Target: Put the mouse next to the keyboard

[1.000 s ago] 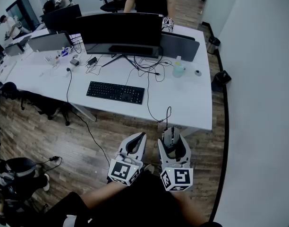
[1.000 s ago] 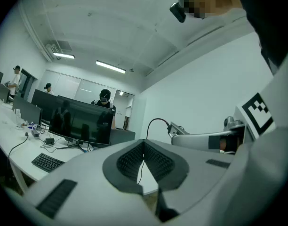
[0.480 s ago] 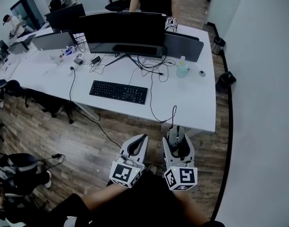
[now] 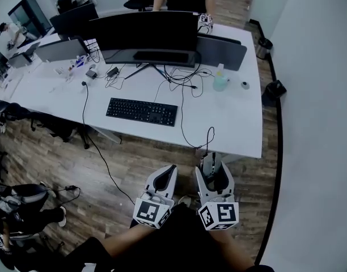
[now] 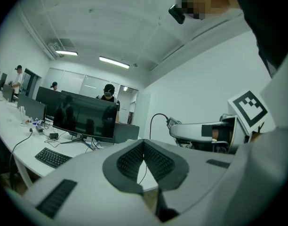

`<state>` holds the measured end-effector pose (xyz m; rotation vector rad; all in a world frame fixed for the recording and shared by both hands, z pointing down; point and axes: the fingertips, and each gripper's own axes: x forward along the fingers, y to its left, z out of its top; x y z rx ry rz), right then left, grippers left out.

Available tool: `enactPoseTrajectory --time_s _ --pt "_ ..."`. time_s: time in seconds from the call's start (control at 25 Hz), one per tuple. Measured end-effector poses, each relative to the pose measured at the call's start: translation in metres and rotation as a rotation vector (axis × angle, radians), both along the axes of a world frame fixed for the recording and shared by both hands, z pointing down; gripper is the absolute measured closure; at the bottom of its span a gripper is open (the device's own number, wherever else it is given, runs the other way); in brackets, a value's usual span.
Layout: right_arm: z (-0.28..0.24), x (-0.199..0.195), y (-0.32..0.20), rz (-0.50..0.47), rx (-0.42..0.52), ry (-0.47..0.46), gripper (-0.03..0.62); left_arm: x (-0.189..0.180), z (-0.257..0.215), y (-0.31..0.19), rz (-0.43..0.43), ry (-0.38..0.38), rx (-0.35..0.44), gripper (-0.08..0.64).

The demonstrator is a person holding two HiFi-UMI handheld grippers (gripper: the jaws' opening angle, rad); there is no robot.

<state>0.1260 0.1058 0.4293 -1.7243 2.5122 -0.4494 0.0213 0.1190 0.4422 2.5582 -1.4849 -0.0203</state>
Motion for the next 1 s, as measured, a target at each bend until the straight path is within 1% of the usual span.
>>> enactPoseTrajectory --time_s 0.2,0.32,0.52,0.68,0.8,0.88,1.0 --pt "0.005 0.003 -0.019 0.024 -0.030 0.033 0.273 0.006 0.002 -0.026 0.031 0.022 -0.007 0.557" --pt "0.009 0.002 -0.031 0.028 -0.050 0.042 0.273 0.003 0.003 -0.042 0.026 0.040 -0.014 0.557" --pt "0.017 -0.002 -0.053 0.034 -0.073 0.084 0.273 -0.002 0.013 -0.071 0.023 0.079 -0.035 0.557" --pt "0.019 -0.009 -0.075 0.049 -0.095 0.124 0.273 -0.008 0.017 -0.099 0.047 0.088 -0.043 0.557" --pt "0.019 -0.018 -0.095 0.060 -0.103 0.157 0.273 -0.015 0.021 -0.125 0.064 0.114 -0.056 0.557" --pt "0.020 -0.024 -0.109 0.072 -0.115 0.166 0.273 -0.018 0.022 -0.142 0.082 0.132 -0.063 0.557" --pt "0.019 -0.033 -0.128 0.094 -0.127 0.168 0.273 -0.024 0.020 -0.166 0.121 0.138 -0.061 0.557"
